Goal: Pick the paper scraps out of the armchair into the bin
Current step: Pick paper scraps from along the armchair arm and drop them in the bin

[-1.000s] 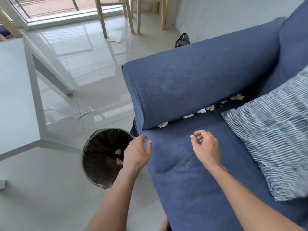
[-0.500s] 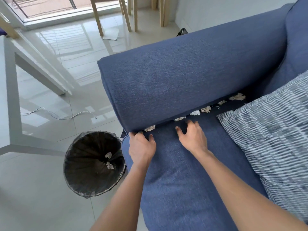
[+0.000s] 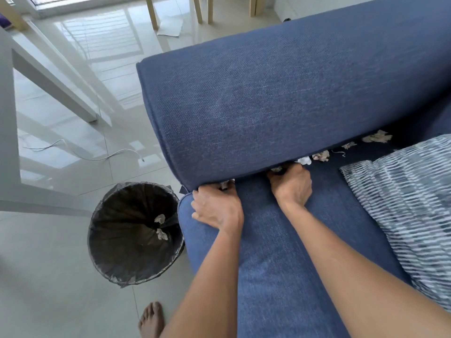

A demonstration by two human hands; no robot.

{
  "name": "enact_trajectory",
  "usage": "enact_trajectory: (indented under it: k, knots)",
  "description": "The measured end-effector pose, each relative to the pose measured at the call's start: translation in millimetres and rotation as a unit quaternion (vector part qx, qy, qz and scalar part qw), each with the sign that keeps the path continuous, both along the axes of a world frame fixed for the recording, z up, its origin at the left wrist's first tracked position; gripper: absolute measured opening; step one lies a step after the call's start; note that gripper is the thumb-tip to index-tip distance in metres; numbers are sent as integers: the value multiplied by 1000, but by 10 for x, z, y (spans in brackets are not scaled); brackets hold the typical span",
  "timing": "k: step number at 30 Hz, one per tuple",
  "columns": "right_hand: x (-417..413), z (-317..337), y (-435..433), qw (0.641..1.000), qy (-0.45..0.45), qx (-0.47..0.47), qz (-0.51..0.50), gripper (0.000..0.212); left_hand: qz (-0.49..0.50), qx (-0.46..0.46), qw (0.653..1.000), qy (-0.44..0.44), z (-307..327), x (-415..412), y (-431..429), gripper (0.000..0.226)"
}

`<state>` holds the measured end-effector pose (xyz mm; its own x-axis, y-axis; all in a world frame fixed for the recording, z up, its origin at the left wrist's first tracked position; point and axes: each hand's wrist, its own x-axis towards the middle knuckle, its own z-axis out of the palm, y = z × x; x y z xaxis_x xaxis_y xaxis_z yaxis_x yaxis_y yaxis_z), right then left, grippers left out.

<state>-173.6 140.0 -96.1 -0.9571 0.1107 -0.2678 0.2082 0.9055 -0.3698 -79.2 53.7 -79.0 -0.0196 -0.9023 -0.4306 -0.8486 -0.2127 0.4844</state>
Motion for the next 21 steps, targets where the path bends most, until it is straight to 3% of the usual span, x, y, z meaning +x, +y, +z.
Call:
enact_trajectory:
  k: [5,15,19,21]
  knots:
    - [-14,54,20,999,-9,-31,-11,32,14,9,1000,1,-72,10,-33,33]
    - [195,207,178,988,3,-153,29,26,100,68,976,183,141,256,-48,14]
    - [304,207,223,988,25,-151,27,19,78,65,976,194,199,365,-101,13]
    - [797,479,12,986,22,-151,60,18,83,52,977,191,444,920,-341,14]
